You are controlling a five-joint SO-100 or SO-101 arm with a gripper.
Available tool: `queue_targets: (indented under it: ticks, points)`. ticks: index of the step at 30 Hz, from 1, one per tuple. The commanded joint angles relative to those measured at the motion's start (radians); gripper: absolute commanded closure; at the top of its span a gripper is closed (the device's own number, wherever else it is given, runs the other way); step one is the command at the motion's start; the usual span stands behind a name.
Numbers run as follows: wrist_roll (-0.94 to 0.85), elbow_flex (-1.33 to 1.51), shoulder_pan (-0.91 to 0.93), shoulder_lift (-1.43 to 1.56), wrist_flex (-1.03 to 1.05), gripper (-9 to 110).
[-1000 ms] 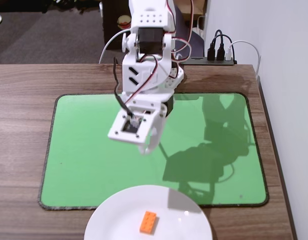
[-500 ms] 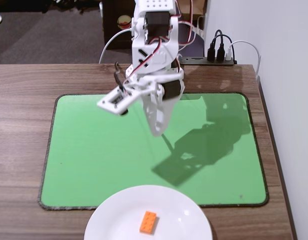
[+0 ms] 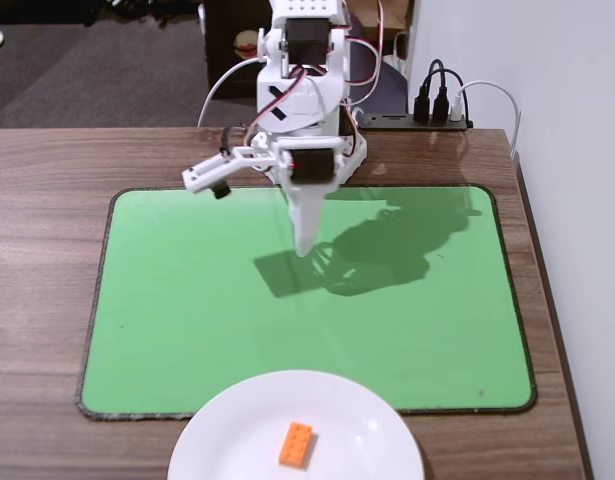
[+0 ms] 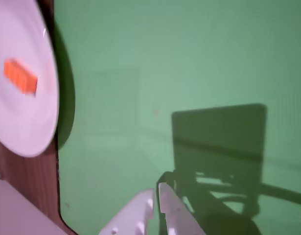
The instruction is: Grasp a lego block and put it on the plate.
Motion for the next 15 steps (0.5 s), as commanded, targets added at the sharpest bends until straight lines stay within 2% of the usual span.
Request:
queue_targets:
  ticks: [1,15]
  points:
    - [0.009,0.023,0.028,0.08,0.037,101]
    - [0.034,0.121,0.021,0.42,0.259,101]
